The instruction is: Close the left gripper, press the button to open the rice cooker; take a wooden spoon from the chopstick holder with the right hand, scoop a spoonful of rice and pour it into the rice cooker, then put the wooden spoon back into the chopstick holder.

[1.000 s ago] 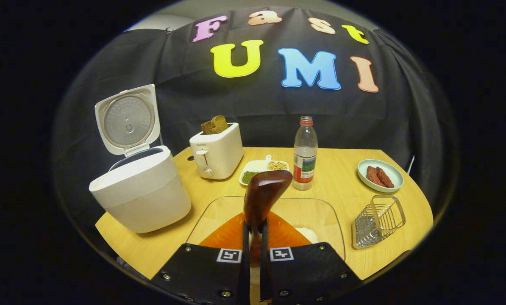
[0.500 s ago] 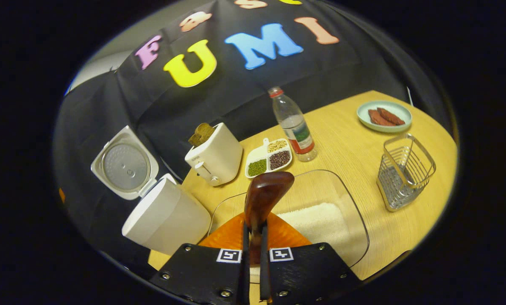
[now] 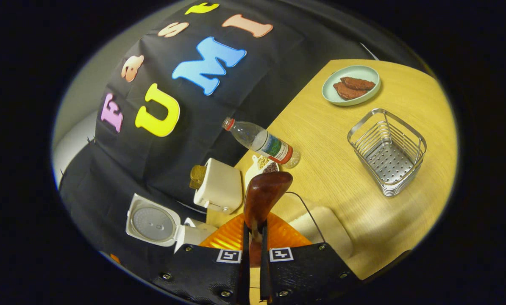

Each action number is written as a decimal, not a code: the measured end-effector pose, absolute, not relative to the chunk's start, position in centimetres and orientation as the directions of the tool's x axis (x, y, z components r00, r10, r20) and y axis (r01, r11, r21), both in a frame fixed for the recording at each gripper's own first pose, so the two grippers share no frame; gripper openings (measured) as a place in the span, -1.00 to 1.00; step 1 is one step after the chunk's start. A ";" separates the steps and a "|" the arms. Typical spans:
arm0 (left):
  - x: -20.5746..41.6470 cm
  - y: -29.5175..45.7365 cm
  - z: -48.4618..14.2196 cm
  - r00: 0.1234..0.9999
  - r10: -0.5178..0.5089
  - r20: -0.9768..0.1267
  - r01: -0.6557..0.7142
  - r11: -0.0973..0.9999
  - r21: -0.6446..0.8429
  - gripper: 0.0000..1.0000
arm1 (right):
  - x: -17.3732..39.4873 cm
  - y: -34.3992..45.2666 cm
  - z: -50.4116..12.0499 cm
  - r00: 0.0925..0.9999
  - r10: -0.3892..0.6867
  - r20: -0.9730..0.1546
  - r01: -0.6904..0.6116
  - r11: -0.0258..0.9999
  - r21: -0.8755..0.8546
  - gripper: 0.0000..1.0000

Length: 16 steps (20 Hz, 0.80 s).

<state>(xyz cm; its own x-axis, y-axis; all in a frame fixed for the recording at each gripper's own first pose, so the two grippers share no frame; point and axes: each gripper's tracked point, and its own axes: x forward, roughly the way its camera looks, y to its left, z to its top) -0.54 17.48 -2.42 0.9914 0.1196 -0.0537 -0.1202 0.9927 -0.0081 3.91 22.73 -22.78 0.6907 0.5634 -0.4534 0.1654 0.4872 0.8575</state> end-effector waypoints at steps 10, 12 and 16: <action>-1.3 17.8 -2.4 0.992 0.120 -0.041 -0.122 0.992 -0.028 0.89 | 5.4 26.6 -15.9 0.678 0.678 -0.282 0.115 0.282 0.953 -0.81; -2.0 18.9 -2.4 0.989 0.141 -0.042 -0.143 0.989 -0.027 0.89 | 5.9 28.1 -14.4 0.672 0.693 -0.263 0.080 0.285 0.955 -0.81; -3.4 21.1 -3.1 0.981 0.189 -0.050 -0.191 0.981 -0.033 0.89 | 6.9 32.1 -11.1 0.650 0.730 -0.212 -0.004 0.283 0.959 -0.81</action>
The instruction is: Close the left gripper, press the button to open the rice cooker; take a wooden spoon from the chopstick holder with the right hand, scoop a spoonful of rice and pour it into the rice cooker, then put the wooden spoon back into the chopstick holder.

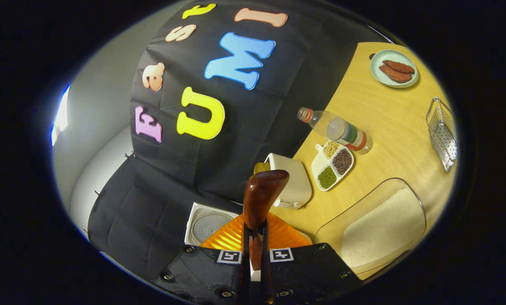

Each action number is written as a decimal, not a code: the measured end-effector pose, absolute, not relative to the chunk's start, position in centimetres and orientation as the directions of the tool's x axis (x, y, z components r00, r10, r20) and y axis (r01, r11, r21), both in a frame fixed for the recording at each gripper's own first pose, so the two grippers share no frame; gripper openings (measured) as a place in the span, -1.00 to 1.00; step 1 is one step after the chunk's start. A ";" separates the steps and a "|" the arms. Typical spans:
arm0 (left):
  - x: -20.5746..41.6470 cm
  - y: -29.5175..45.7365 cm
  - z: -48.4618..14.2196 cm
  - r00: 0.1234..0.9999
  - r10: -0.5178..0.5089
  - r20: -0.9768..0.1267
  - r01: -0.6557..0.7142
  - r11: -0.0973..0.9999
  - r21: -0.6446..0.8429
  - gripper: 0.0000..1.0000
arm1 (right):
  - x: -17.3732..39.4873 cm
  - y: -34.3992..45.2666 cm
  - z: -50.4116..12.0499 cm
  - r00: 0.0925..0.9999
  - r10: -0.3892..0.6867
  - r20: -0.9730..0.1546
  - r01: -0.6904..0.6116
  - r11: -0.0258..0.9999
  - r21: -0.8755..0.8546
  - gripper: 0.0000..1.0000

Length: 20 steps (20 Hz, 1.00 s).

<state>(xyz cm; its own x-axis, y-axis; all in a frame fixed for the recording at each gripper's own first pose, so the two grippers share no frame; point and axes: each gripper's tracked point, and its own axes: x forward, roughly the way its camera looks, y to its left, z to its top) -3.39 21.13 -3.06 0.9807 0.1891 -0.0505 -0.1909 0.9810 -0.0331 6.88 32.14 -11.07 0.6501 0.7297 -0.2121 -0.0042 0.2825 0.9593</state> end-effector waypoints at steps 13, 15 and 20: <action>-9.4 28.0 -4.8 0.928 0.362 -0.086 -0.365 0.930 -0.029 0.90 | 8.0 46.0 -5.7 0.538 0.829 -0.150 -0.214 0.307 0.927 -0.82; -10.1 29.0 -5.2 0.918 0.386 -0.093 -0.390 0.921 -0.029 0.89 | 7.7 48.1 -5.5 0.521 0.839 -0.156 -0.246 0.323 0.914 -0.82; -11.6 31.4 -6.3 0.890 0.441 -0.118 -0.447 0.894 -0.027 0.89 | 7.6 53.5 -6.8 0.497 0.844 -0.202 -0.323 0.396 0.860 -0.82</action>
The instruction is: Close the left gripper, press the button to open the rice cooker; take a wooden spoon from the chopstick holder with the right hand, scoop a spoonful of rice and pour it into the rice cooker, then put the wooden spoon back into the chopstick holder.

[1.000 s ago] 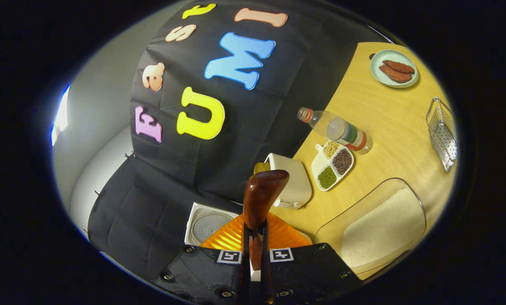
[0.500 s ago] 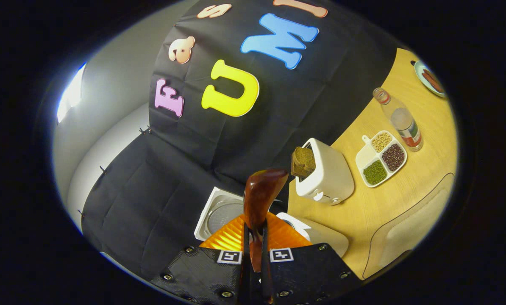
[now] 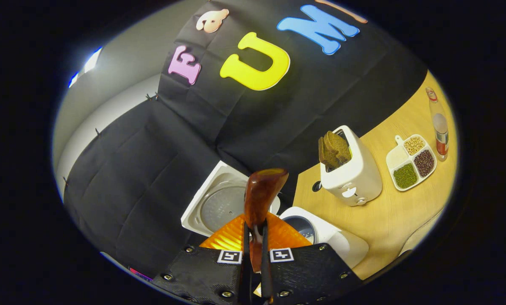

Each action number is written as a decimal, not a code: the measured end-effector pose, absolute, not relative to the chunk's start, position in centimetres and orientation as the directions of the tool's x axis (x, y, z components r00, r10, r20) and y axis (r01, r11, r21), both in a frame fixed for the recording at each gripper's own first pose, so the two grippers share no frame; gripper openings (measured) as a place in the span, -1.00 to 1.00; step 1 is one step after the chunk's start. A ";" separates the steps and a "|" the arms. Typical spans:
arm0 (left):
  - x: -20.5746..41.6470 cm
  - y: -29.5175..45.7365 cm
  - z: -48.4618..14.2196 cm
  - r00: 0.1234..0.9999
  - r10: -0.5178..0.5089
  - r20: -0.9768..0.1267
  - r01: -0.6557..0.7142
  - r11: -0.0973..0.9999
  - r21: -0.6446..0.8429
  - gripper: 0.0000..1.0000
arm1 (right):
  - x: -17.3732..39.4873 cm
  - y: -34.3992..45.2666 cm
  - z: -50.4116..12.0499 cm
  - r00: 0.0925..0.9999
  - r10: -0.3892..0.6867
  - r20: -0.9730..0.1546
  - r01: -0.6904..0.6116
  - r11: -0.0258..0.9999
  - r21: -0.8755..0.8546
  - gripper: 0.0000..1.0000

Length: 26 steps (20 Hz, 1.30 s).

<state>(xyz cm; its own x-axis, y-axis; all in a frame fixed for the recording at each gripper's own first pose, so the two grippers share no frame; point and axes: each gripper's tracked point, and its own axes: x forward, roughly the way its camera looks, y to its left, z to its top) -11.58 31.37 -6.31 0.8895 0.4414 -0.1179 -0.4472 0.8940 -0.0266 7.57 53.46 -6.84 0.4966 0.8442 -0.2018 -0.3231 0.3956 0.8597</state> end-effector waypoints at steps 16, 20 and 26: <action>-15.3 35.0 -8.8 0.824 0.542 -0.165 -0.554 0.832 -0.036 0.94 | 6.3 61.3 -11.7 0.528 0.771 -0.355 -0.738 0.624 0.256 -0.81; -15.6 34.8 -9.0 0.819 0.549 -0.169 -0.561 0.827 -0.032 0.94 | 5.2 62.2 -11.4 0.533 0.773 -0.343 -0.808 0.586 0.064 -0.80; -15.9 34.6 -8.6 0.823 0.546 -0.158 -0.557 0.830 -0.033 0.94 | 4.7 62.3 -10.7 0.580 0.759 -0.297 -0.814 0.526 -0.245 -0.82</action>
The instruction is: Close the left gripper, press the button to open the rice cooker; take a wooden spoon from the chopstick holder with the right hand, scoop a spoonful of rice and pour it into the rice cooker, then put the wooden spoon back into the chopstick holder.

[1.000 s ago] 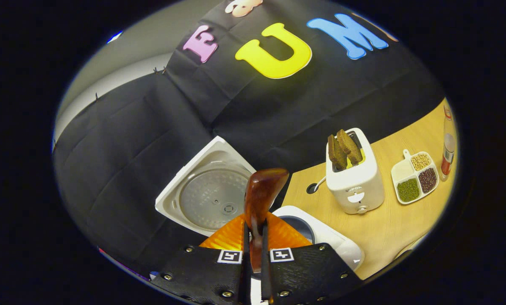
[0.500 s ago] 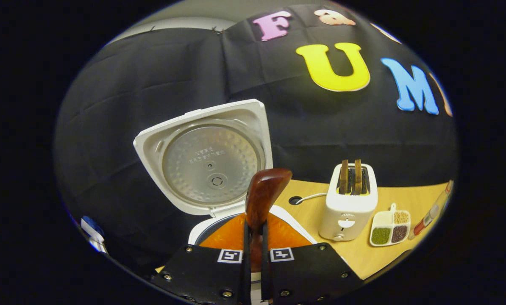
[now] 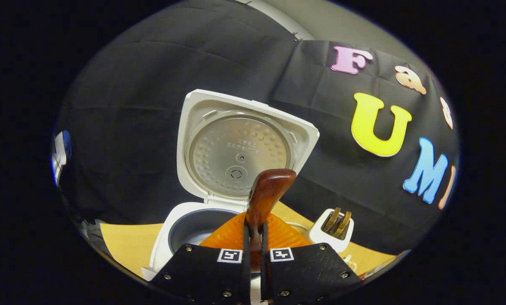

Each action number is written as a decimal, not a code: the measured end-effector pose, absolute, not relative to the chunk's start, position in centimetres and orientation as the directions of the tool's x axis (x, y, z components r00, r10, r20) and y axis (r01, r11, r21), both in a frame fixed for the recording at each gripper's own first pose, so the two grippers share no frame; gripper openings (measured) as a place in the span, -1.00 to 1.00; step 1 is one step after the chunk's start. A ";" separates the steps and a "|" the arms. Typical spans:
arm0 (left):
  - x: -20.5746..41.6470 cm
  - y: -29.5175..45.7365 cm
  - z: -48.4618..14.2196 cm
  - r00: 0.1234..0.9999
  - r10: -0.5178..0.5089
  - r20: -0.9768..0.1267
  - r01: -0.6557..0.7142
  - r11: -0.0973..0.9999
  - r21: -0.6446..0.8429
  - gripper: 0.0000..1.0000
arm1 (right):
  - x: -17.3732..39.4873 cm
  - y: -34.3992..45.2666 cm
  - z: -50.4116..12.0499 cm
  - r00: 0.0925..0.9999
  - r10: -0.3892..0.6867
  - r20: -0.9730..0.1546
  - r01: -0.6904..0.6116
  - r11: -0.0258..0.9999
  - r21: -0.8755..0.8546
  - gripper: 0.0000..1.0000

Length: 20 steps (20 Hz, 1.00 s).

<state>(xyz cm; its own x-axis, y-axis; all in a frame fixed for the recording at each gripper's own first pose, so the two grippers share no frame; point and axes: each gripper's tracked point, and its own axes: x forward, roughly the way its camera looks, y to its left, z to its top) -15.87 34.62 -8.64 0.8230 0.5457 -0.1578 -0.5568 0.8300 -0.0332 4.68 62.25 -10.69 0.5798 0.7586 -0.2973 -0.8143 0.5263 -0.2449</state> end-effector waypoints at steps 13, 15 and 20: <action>-15.7 33.9 -7.3 0.844 0.520 -0.132 -0.528 0.849 -0.028 0.94 | 5.6 60.3 -9.4 0.538 0.782 -0.314 -0.758 0.612 0.224 -0.81; -15.3 33.5 -7.0 0.851 0.510 -0.128 -0.517 0.856 -0.028 0.94 | 5.9 59.2 -8.4 0.536 0.788 -0.304 -0.700 0.616 0.361 -0.81; -13.3 31.9 -5.9 0.875 0.472 -0.108 -0.478 0.878 -0.036 0.99 | 7.5 54.8 -6.7 0.564 0.782 -0.263 -0.541 0.592 0.598 -0.82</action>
<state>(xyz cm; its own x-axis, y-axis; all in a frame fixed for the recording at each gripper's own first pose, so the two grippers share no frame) -13.32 31.88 -5.93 0.8749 0.4721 -0.1079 -0.4780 0.8776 -0.0360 7.50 54.83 -6.73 0.5644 0.7823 -0.2635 -0.5405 0.5915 0.5983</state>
